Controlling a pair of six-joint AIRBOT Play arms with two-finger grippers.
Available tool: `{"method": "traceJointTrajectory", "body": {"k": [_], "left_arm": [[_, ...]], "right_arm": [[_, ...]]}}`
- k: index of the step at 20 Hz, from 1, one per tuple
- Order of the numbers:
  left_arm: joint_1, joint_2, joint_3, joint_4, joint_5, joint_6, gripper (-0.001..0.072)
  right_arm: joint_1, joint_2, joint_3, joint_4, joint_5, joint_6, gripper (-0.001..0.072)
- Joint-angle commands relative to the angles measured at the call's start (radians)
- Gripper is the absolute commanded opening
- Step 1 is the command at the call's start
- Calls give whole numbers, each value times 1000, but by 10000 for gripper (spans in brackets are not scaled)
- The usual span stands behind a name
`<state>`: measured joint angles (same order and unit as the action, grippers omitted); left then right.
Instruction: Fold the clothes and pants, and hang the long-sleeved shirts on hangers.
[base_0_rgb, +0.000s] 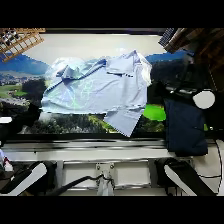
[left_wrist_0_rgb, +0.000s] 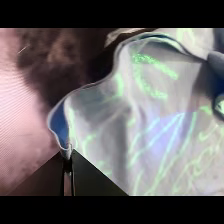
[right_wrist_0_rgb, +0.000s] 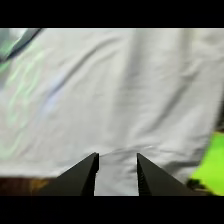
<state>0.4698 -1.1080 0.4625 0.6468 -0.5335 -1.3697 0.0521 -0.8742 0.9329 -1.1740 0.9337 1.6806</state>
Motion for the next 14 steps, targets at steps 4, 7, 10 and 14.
{"method": "traceJointTrajectory", "body": {"k": [4, 7, 10, 14], "left_arm": [[-1, 2, 89, -5, -66, 127, 13], [-1, 2, 92, -5, -92, 179, 13], [-6, 2, 94, -5, -123, 246, 13], [-55, 0, 114, -5, -129, 279, 13]], "right_arm": [[-337, -1, -127, 20, 156, 63, 287], [-308, -48, -271, 187, 92, -29, 295], [-307, -202, -299, 327, 73, -215, 375], [-307, -385, -261, 359, 30, -288, 409]]}}
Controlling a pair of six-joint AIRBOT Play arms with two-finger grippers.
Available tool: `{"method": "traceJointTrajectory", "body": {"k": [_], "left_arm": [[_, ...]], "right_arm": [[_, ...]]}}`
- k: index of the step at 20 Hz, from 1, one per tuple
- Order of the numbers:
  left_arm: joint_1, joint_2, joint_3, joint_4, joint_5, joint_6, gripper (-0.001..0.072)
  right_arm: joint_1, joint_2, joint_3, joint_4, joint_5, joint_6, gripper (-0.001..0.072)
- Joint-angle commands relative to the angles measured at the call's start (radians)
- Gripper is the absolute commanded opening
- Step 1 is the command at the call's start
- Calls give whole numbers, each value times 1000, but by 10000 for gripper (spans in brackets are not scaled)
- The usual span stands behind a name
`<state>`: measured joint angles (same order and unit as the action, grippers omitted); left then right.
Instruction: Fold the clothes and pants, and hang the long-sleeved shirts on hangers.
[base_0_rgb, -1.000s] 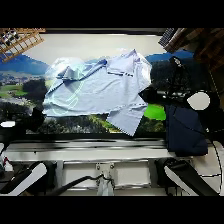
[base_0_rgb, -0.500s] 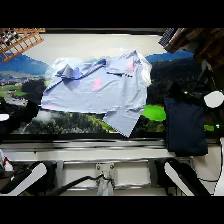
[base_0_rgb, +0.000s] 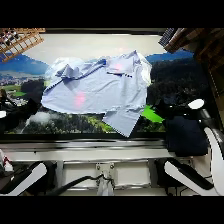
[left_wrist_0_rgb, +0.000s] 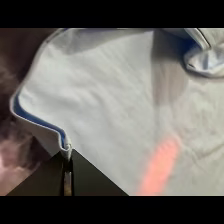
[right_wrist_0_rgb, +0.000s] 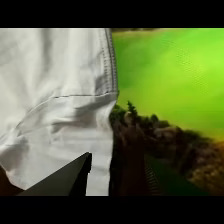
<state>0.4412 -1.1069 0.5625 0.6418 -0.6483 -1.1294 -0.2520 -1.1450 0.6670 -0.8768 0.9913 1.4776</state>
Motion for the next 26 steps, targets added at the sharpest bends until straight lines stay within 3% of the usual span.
{"method": "traceJointTrajectory", "body": {"k": [1, 12, 18, 20, 21, 24, 26], "left_arm": [[-37, -1, 26, 0, -13, 39, 13], [-42, -37, 113, 0, -3, 38, 13], [-42, -37, 113, 0, -2, 38, 13], [-42, -37, 113, 0, -2, 38, 13], [-42, -37, 118, 0, -4, 38, 13], [-42, -28, 180, -11, -42, 37, 12], [-42, -5, 241, -118, -77, 37, 12]], "right_arm": [[-3, -146, 13, 63, -40, -86, 409], [138, -207, 29, 202, -299, -80, 401], [173, -271, 39, 275, -301, -93, 386], [202, -274, 68, 276, -303, -102, 200], [209, -273, 91, 275, -298, -103, 37], [208, -240, 188, 270, -216, -105, 25], [208, -195, 278, 270, -147, -105, 25]]}}
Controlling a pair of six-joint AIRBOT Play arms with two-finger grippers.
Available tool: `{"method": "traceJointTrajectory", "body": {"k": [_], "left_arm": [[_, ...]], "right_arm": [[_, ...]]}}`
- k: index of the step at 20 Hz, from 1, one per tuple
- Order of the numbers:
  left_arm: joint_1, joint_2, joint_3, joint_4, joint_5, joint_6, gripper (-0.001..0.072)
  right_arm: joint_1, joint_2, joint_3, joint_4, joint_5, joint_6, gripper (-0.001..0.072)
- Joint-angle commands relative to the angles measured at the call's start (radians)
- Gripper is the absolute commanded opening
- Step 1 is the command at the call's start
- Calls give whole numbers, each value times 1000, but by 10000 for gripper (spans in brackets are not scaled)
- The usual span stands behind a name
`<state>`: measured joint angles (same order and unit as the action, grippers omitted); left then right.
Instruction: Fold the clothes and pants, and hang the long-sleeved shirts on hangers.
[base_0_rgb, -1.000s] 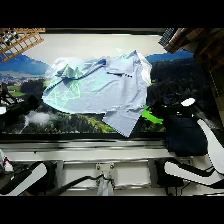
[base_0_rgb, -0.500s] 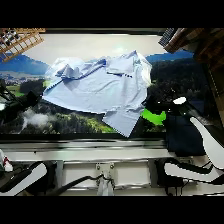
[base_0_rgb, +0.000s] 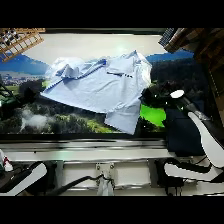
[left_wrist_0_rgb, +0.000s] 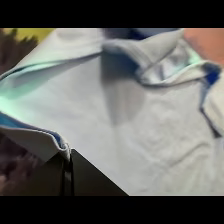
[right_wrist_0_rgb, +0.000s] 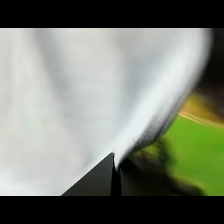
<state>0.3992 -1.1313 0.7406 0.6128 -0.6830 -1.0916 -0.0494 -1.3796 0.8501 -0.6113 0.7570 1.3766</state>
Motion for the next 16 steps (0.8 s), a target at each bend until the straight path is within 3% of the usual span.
{"method": "traceJointTrajectory", "body": {"k": [1, 8, 13, 16], "left_arm": [[0, 39, 94, -146, -44, 0, 12], [0, 212, 484, -261, -39, 0, 11], [0, 325, 764, -244, 3, 0, 11], [0, 430, 825, -169, 66, 0, 10]], "right_arm": [[6, 65, 154, 8, 126, -3, 25], [6, 247, 660, 64, 187, 37, 25], [6, 303, 1028, 56, 267, 92, 25], [6, 364, 1135, 55, 325, 103, 25]]}}
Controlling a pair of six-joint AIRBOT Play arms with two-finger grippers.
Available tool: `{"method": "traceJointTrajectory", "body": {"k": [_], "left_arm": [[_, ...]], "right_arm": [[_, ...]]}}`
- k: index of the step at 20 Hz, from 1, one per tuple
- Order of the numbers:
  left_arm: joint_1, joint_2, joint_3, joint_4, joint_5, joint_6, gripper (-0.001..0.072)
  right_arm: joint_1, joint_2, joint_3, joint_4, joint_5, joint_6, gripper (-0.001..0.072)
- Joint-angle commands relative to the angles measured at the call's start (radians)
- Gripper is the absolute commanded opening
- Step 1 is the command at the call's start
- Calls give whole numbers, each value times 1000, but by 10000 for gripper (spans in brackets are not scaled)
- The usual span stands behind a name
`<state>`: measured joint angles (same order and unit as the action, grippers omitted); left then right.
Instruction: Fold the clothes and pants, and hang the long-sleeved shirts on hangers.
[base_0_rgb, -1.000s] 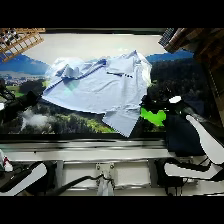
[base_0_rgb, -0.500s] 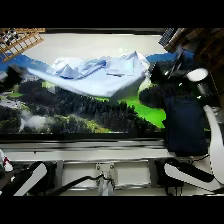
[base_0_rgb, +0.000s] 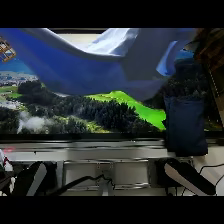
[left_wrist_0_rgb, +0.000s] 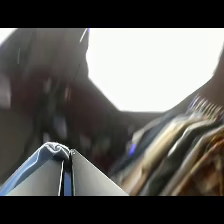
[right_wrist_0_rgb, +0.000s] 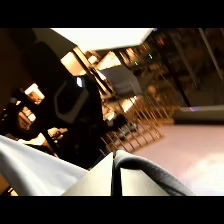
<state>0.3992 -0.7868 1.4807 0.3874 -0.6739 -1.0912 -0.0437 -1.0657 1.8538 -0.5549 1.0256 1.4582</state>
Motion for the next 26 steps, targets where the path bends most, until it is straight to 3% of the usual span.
{"method": "traceJointTrajectory", "body": {"k": [1, 6, 9, 12, 15, 17, 22, 26], "left_arm": [[0, 125, 90, 93, 77, 0, 10], [0, 264, 89, 326, 90, -2, 10], [0, 243, 88, 454, 55, -44, 10], [0, 150, 81, 502, -100, -55, 10], [-1, -30, 81, 472, -311, -80, 9], [-10, -173, 81, 466, -357, -80, 9], [-82, -566, 81, 520, -241, -80, 7], [-207, -812, 81, 562, -33, -68, 7]], "right_arm": [[1, 76, 146, -1, 59, 26, 25], [0, 185, 151, -37, 55, 60, 25], [1, 175, 150, -239, 67, 139, 25], [1, 95, 126, -401, 161, 211, 25], [1, -39, 34, -406, 230, 211, 25], [1, -149, -41, -394, 207, 210, 25], [1, -478, -79, -351, -42, 199, 25], [7, -689, -79, -229, -252, 143, 25]]}}
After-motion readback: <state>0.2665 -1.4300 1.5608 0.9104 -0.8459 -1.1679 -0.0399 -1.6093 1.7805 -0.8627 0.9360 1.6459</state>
